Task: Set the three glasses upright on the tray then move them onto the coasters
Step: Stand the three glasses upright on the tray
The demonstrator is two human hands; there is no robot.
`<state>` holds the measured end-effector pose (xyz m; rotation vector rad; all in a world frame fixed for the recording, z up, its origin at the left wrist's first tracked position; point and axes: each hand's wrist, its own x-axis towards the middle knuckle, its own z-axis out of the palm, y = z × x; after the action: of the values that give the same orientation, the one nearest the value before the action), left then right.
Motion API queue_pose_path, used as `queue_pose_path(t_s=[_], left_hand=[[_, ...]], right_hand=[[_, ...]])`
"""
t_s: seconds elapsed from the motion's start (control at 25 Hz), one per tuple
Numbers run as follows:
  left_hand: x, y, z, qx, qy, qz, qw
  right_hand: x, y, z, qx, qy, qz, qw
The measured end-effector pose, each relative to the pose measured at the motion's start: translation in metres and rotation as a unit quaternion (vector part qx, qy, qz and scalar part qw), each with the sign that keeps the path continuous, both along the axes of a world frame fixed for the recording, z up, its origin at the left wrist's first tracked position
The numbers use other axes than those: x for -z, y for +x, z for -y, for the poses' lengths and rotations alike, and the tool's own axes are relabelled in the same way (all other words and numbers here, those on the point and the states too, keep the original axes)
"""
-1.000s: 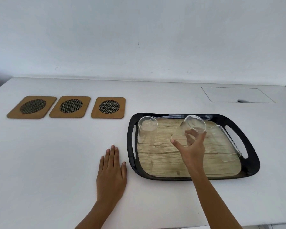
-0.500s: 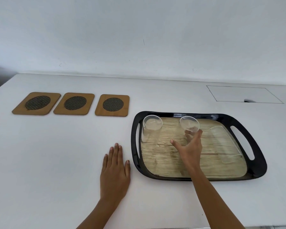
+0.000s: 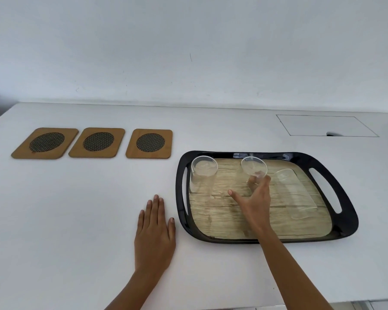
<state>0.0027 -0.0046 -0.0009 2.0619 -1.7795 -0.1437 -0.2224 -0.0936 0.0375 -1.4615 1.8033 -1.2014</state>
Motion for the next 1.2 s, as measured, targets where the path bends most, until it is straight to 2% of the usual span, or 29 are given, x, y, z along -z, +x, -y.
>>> queue_pose_path(t_s=[0.12, 0.24, 0.32, 0.4, 0.52, 0.6, 0.76, 0.8, 0.84, 0.88, 0.92, 0.96, 1.0, 1.04, 1.08, 1.12, 1.2], left_hand=[[-0.001, -0.001, 0.0, -0.001, -0.004, 0.001, 1.0], [-0.001, -0.001, 0.0, 0.0, -0.004, 0.002, 1.0], [-0.001, 0.0, 0.0, 0.0, -0.002, 0.003, 1.0], [-0.002, -0.001, 0.0, 0.0, -0.002, 0.005, 1.0], [-0.003, -0.001, 0.0, -0.001, -0.002, 0.005, 1.0], [-0.004, -0.001, 0.0, -0.001, -0.001, 0.008, 1.0], [-0.005, -0.002, -0.001, 0.001, 0.0, 0.01, 1.0], [-0.006, -0.001, -0.001, 0.002, 0.001, 0.01, 1.0], [-0.006, -0.001, -0.001, 0.002, 0.001, 0.01, 1.0], [-0.006, -0.002, -0.002, 0.002, 0.001, 0.01, 1.0], [-0.006, -0.002, -0.002, 0.002, -0.001, 0.008, 1.0], [-0.006, -0.002, -0.002, 0.002, -0.002, 0.006, 1.0], [-0.006, -0.002, -0.002, 0.002, -0.002, 0.005, 1.0], [-0.006, -0.002, -0.002, 0.002, -0.002, 0.005, 1.0], [-0.006, -0.002, -0.002, 0.003, -0.002, 0.005, 1.0], [-0.006, -0.002, -0.002, 0.003, -0.002, 0.005, 1.0], [-0.005, -0.002, -0.002, 0.003, 0.002, 0.009, 1.0]], right_hand=[[-0.004, -0.007, -0.007, -0.005, 0.024, -0.106, 0.994], [-0.01, -0.02, -0.019, 0.039, -0.03, -0.203, 0.978], [-0.015, -0.033, -0.024, 0.084, -0.063, -0.238, 0.966], [-0.017, -0.049, -0.024, 0.133, -0.044, -0.265, 0.954], [-0.015, -0.07, -0.024, 0.153, 0.062, -0.266, 0.95], [-0.012, -0.077, -0.027, 0.151, 0.114, -0.224, 0.956], [-0.007, -0.088, -0.034, 0.166, 0.096, -0.171, 0.966], [-0.009, -0.091, -0.035, 0.179, 0.1, -0.125, 0.971], [-0.013, -0.096, -0.036, 0.192, 0.114, -0.04, 0.974], [-0.017, -0.102, -0.037, 0.196, 0.129, 0.091, 0.968], [-0.022, -0.107, -0.038, 0.187, 0.136, 0.262, 0.937], [-0.026, -0.111, -0.04, 0.168, 0.135, 0.435, 0.874], [-0.029, -0.114, -0.044, 0.152, 0.127, 0.565, 0.801], [-0.033, -0.116, -0.047, 0.129, 0.121, 0.644, 0.745], [-0.036, -0.116, -0.05, 0.097, 0.118, 0.682, 0.715], [-0.039, -0.115, -0.051, 0.061, 0.117, 0.694, 0.708], [-0.045, -0.109, -0.051, 0.013, 0.102, 0.685, 0.721]])
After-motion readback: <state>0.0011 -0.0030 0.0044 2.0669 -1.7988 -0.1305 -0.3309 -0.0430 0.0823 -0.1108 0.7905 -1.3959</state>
